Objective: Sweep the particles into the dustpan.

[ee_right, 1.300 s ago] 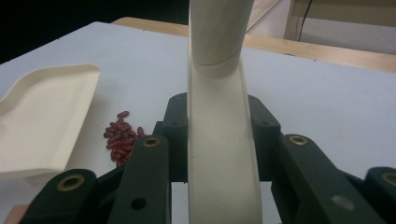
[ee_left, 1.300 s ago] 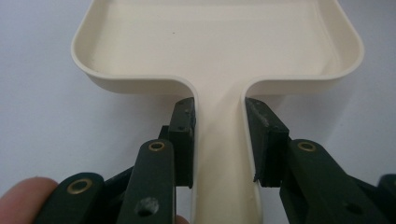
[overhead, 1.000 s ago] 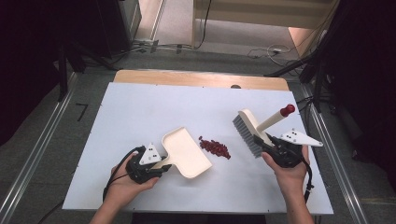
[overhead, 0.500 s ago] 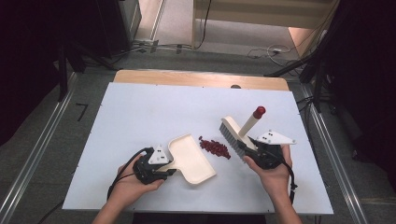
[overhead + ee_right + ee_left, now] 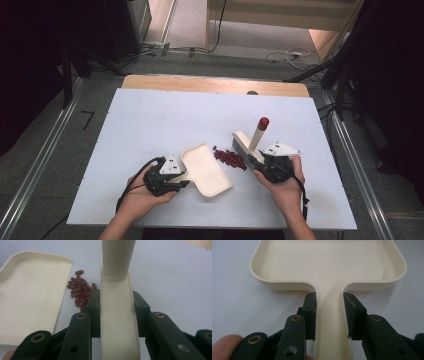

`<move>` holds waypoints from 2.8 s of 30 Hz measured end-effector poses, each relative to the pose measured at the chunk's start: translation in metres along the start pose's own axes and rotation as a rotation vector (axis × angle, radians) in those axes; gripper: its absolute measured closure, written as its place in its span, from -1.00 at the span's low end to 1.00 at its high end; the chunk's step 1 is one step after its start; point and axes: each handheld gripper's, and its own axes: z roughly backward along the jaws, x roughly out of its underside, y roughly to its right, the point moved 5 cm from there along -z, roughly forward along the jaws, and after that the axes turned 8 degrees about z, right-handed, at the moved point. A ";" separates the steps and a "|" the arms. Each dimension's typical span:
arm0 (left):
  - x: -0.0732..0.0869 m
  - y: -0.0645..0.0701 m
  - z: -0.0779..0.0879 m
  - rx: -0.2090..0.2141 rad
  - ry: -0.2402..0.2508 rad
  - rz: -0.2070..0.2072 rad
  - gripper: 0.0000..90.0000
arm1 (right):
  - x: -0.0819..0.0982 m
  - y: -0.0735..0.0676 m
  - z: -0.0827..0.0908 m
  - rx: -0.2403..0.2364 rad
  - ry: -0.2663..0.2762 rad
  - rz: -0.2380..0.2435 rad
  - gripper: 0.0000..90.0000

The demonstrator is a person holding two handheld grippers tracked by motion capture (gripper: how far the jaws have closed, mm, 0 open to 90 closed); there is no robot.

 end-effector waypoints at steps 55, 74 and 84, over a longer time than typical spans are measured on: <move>0.002 0.001 -0.005 0.002 0.000 -0.010 0.48 | -0.035 -0.091 0.004 -0.258 0.051 0.171 0.45; 0.005 -0.002 -0.003 0.011 -0.002 0.007 0.48 | -0.039 -0.006 -0.024 -0.050 0.018 0.061 0.45; 0.006 -0.005 -0.001 0.022 -0.007 0.014 0.48 | -0.045 -0.036 -0.044 -0.109 -0.017 0.126 0.45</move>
